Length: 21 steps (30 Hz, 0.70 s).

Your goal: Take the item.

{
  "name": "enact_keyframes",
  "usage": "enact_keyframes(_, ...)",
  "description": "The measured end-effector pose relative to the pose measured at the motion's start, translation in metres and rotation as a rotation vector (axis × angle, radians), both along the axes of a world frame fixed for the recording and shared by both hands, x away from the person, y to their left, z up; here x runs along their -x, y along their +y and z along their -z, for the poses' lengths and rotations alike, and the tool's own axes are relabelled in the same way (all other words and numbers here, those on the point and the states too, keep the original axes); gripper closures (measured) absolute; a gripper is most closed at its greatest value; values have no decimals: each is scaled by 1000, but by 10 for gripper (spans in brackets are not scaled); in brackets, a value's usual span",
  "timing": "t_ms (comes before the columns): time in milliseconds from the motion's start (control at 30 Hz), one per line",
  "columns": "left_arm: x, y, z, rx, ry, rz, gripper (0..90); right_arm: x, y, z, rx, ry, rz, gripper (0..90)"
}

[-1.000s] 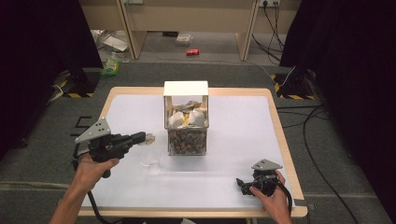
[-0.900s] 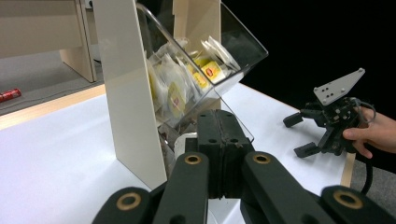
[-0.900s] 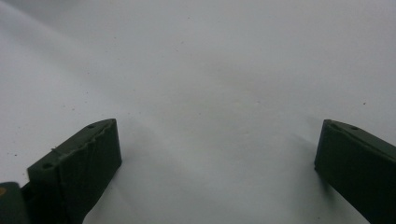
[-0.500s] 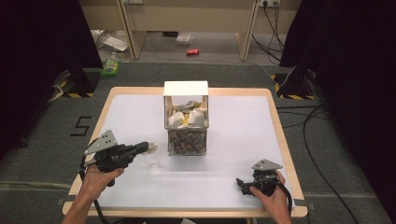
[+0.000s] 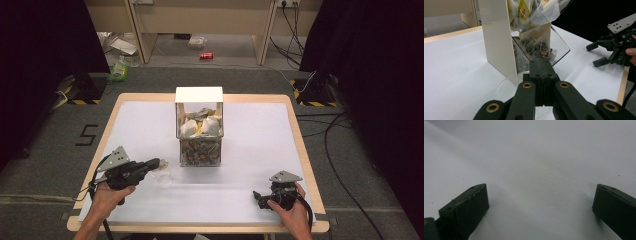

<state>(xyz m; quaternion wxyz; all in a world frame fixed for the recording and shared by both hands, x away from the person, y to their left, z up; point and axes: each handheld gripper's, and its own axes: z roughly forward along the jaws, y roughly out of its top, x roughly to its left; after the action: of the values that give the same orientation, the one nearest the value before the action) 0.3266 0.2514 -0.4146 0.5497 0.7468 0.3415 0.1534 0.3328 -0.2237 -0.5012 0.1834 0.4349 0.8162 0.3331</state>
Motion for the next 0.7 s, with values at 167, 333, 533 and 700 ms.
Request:
enact_keyframes(167,-1,0,5,-2,12,-3,887,0,0,0,0,0,0,12)
enact_keyframes(333,-4,-2,10,-17,23,-9,886,0,0,0,0,-1,0,12)
enact_keyframes(533,-6,-6,14,-52,23,-17,883,0,0,0,0,0,0,12)
enact_keyframes(700,-8,-8,16,-68,21,-25,878,0,0,0,0,0,0,12)
